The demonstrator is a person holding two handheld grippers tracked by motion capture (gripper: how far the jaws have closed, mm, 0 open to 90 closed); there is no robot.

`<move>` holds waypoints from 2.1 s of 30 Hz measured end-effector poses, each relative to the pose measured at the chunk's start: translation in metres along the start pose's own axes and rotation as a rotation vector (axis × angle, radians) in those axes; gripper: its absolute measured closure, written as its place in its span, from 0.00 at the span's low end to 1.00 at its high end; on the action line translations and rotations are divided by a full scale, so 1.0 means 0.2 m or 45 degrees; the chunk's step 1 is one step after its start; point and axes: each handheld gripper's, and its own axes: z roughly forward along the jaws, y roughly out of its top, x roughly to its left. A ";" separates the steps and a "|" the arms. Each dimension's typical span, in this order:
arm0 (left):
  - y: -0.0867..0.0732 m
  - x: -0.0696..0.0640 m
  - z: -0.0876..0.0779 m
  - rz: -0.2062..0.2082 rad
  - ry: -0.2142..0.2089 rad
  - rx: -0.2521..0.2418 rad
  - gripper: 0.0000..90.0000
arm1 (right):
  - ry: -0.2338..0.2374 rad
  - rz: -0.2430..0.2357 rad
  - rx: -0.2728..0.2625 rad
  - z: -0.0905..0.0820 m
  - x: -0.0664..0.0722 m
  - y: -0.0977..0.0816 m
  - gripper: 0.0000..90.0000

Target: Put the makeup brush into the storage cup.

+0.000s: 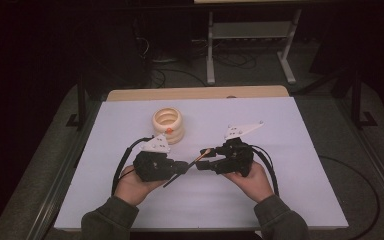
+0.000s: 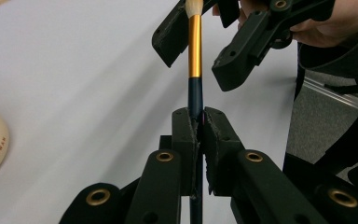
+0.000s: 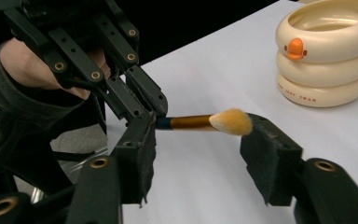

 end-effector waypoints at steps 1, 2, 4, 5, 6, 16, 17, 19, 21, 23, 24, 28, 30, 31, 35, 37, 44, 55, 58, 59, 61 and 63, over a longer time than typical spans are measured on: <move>0.00 0.00 0.00 0.001 0.000 -0.002 0.93 | 0.006 0.006 0.001 0.00 0.00 0.00 0.53; 0.00 0.00 0.00 0.001 0.001 -0.006 0.93 | 0.017 0.006 -0.004 0.00 0.00 0.01 0.55; 0.00 0.00 0.00 0.002 -0.002 -0.005 0.93 | 0.035 0.024 -0.005 0.00 0.00 0.01 0.60; 0.00 0.00 0.00 0.003 -0.001 -0.005 0.93 | 0.035 0.024 -0.005 0.00 0.00 0.01 0.60; 0.00 0.00 0.00 0.001 -0.003 -0.009 0.93 | 0.049 0.027 -0.005 0.01 0.00 0.02 0.62; 0.00 0.00 0.00 0.000 -0.005 -0.020 0.93 | 0.114 0.051 -0.013 0.01 -0.01 0.03 0.75; 0.00 0.00 0.00 0.004 -0.006 -0.015 0.93 | 0.128 0.055 -0.020 0.01 -0.01 0.03 0.76; 0.00 0.00 0.00 0.011 -0.008 -0.011 0.93 | 0.135 0.057 -0.023 0.01 -0.01 0.03 0.78; 0.00 0.00 0.00 0.014 -0.011 -0.006 0.93 | 0.140 0.062 -0.024 0.01 -0.01 0.03 0.79; 0.00 0.00 0.01 0.013 -0.013 -0.007 0.93 | 0.150 0.067 -0.027 0.02 -0.01 0.03 0.82; 0.00 0.00 0.01 0.015 -0.014 -0.007 0.93 | 0.153 0.060 -0.022 0.02 -0.01 0.04 0.85; 0.00 -0.01 0.01 0.019 -0.015 -0.007 0.93 | 0.172 0.067 -0.026 0.02 -0.01 0.04 0.89; 0.00 -0.01 0.01 0.025 -0.018 -0.029 1.00 | 0.164 0.059 -0.019 0.02 -0.01 0.04 0.91; 0.00 -0.01 0.01 0.013 -0.021 -0.033 1.00 | 0.169 0.058 -0.013 0.02 0.00 0.05 0.91; -0.01 -0.02 0.02 0.030 -0.015 -0.008 1.00 | 0.106 0.026 0.026 0.03 0.02 0.06 0.92; -0.02 -0.01 0.00 0.023 -0.023 -0.023 1.00 | 0.087 0.010 0.019 0.01 0.02 0.06 0.92; -0.05 0.01 -0.03 0.007 -0.018 -0.013 0.97 | 0.013 -0.056 0.032 -0.02 0.03 0.08 0.92; -0.15 0.04 -0.06 -0.013 0.014 0.012 0.88 | -0.075 -0.110 0.039 -0.04 0.04 0.13 0.92; -0.17 0.04 -0.07 -0.022 0.019 0.011 0.87 | -0.080 -0.115 0.039 -0.04 0.04 0.14 0.92; -0.17 0.05 -0.07 -0.027 0.020 0.008 0.86 | -0.083 -0.119 0.042 -0.04 0.04 0.16 0.92; -0.19 0.05 -0.09 -0.029 0.025 0.008 0.85 | -0.085 -0.125 0.043 -0.04 0.04 0.17 0.92; -0.21 0.05 -0.09 -0.038 0.033 0.005 0.84 | -0.087 -0.130 0.049 -0.04 0.04 0.18 0.92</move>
